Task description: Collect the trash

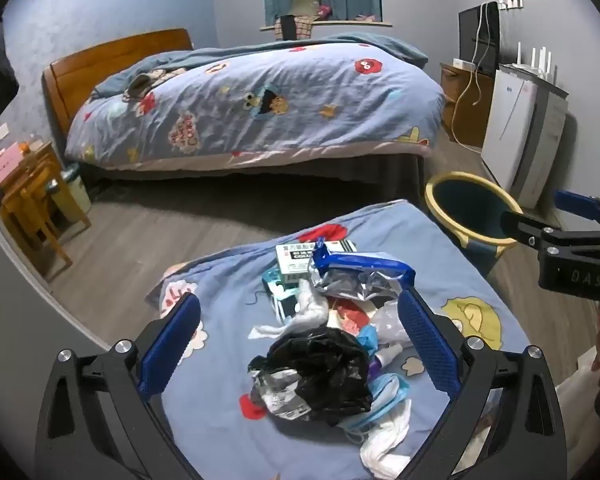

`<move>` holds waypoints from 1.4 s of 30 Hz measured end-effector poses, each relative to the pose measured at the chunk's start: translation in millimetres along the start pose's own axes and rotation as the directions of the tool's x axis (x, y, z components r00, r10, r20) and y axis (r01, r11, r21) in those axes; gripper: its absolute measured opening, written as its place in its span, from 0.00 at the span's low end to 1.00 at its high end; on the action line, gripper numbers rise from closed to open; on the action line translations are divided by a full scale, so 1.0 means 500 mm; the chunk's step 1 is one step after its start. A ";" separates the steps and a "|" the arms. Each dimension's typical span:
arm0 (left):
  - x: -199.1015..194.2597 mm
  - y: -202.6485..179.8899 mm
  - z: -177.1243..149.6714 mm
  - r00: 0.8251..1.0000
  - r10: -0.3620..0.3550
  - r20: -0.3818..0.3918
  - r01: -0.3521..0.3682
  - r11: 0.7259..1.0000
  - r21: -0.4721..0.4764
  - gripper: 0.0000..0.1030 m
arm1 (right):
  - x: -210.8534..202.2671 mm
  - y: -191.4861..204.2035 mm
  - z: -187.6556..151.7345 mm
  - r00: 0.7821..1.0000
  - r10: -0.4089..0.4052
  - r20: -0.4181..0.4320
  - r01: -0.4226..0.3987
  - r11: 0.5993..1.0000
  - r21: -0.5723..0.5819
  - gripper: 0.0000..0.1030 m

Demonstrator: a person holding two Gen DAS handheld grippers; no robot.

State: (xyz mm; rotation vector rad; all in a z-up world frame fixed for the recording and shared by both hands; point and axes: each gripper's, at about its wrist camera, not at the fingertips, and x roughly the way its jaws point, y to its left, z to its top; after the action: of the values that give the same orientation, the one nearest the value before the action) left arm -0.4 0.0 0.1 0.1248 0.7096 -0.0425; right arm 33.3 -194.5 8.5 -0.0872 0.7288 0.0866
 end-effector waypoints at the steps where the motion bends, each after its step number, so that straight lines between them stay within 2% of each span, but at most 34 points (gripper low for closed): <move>1: 0.001 0.000 0.000 1.000 -0.004 -0.006 0.004 1.000 0.002 0.95 | 0.000 0.003 0.000 1.000 -0.001 0.002 0.001 1.000 -0.008 0.95; 6: 0.001 0.001 0.000 1.000 -0.014 -0.010 0.014 1.000 -0.005 0.95 | -0.002 0.026 -0.003 1.000 0.004 0.009 -0.004 0.999 -0.046 0.95; 8: 0.001 0.000 0.001 1.000 -0.017 -0.011 0.017 1.000 -0.008 0.95 | 0.009 0.003 0.001 1.000 0.009 -0.014 -0.009 1.000 0.014 0.95; 20: 0.017 -0.005 -0.001 1.000 -0.022 -0.013 0.022 1.000 -0.013 0.95 | 0.021 0.004 -0.002 0.999 -0.007 -0.043 0.007 1.000 0.006 0.95; 42: 0.026 -0.008 -0.005 1.000 -0.025 -0.015 0.024 1.000 -0.018 0.95 | 0.023 0.004 -0.003 0.999 -0.005 -0.047 0.006 1.000 0.006 0.95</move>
State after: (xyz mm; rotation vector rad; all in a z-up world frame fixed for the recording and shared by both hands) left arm 7.6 -3.6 -10.4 0.0995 0.7268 -0.0587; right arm 40.9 -191.9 -0.3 -0.0855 0.7752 0.0772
